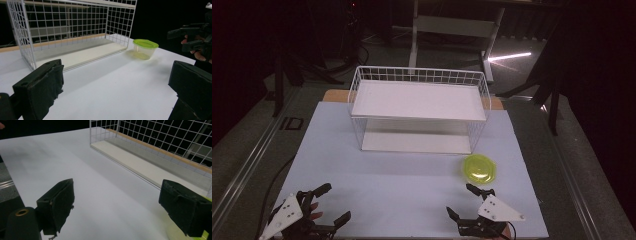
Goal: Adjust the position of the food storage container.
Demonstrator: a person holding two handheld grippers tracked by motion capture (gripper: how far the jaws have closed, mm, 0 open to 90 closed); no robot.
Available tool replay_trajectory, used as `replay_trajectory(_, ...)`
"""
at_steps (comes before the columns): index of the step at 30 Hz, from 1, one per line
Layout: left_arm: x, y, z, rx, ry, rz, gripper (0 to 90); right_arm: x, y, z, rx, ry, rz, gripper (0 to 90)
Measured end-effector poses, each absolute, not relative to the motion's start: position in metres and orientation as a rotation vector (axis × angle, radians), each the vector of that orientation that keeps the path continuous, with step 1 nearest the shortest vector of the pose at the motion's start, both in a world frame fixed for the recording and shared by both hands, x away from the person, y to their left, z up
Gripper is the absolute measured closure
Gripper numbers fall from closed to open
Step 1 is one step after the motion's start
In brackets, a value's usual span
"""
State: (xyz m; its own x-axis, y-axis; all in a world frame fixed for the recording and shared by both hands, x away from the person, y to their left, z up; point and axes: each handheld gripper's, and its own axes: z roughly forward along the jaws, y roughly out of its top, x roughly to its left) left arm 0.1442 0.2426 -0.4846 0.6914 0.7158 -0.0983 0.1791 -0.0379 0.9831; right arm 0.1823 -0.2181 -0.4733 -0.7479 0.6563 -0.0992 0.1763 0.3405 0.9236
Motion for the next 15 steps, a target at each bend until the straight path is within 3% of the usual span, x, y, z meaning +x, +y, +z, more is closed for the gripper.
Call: replay_trajectory(15,0.142,0.242,-0.482,1.573,0.751,0.516,0.6,0.186,-0.204,-0.436,0.648,2.185,1.490,12.5)
